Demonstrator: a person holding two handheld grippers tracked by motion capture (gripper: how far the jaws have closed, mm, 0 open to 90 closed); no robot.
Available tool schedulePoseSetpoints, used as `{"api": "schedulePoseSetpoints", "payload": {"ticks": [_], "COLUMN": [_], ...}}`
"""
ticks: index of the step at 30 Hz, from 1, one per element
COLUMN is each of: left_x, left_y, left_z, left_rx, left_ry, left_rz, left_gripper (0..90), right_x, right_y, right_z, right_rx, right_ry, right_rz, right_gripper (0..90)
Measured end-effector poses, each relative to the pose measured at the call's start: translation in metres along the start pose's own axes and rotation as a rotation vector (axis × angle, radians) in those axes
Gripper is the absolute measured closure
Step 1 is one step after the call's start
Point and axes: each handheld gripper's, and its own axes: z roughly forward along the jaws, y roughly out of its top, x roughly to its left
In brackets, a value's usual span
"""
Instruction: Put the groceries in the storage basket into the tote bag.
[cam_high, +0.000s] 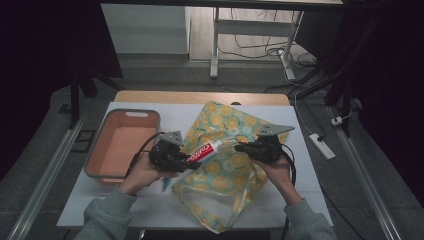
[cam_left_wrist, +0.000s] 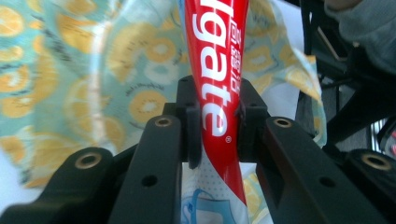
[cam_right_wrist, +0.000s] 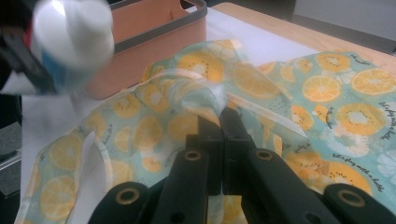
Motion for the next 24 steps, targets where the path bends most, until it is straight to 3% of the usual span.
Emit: {"api": "schedulePoseSetpoints", "payload": {"ticks": [6,13,19,24], "left_x": [-0.012,-0.02,-0.01,-0.007], "left_y": [0.004,0.015,0.024,0.03], "left_z": [0.025,0.056,0.078,0.093], "left_rx": [0.075,0.164,0.191,0.191], "left_ry": [-0.018,0.019,0.045,0.102], "left_rz": [0.04,0.067,0.03,0.037], "left_gripper": [74.9,74.8,74.8,74.7], "right_x": [0.0,0.004,0.011,0.014], "right_y": [0.0,0.005,0.009,0.009], "right_z": [0.0,-0.004,-0.006,-0.005], "right_rx": [-0.01,-0.045,-0.061,-0.071], "right_ry": [0.002,0.02,0.035,0.052], "right_rz": [0.01,0.014,0.003,0.005], "right_gripper": [89.2,89.3,89.2,89.2]}}
